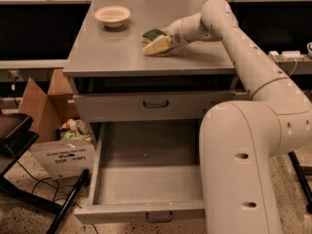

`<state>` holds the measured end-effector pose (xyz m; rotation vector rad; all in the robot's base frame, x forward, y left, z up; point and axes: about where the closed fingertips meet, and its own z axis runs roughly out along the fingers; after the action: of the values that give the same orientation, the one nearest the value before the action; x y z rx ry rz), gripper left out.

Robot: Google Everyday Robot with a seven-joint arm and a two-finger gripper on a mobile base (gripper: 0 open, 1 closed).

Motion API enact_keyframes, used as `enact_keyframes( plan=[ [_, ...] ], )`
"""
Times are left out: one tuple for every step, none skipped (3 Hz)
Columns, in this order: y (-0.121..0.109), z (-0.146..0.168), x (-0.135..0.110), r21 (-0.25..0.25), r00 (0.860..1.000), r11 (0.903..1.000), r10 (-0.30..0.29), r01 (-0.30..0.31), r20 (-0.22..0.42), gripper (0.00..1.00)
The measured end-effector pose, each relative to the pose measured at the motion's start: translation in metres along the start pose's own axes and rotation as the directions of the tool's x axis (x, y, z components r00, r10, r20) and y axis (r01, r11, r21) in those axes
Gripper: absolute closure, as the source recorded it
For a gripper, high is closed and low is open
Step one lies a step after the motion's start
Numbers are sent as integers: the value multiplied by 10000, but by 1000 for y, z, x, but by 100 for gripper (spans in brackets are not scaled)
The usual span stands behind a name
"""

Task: Place sponge into middle drawer

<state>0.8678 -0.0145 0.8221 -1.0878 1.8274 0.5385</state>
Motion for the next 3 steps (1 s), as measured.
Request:
enact_keyframes(
  plan=[
    [-3, -14, -8, 312, 9995, 9995, -71, 62, 297, 65],
    [-2, -52, -12, 906, 9992, 9952, -378, 369, 86, 89],
    [22, -118, -14, 1245, 9953, 9892, -687, 768, -683, 100]
  ],
)
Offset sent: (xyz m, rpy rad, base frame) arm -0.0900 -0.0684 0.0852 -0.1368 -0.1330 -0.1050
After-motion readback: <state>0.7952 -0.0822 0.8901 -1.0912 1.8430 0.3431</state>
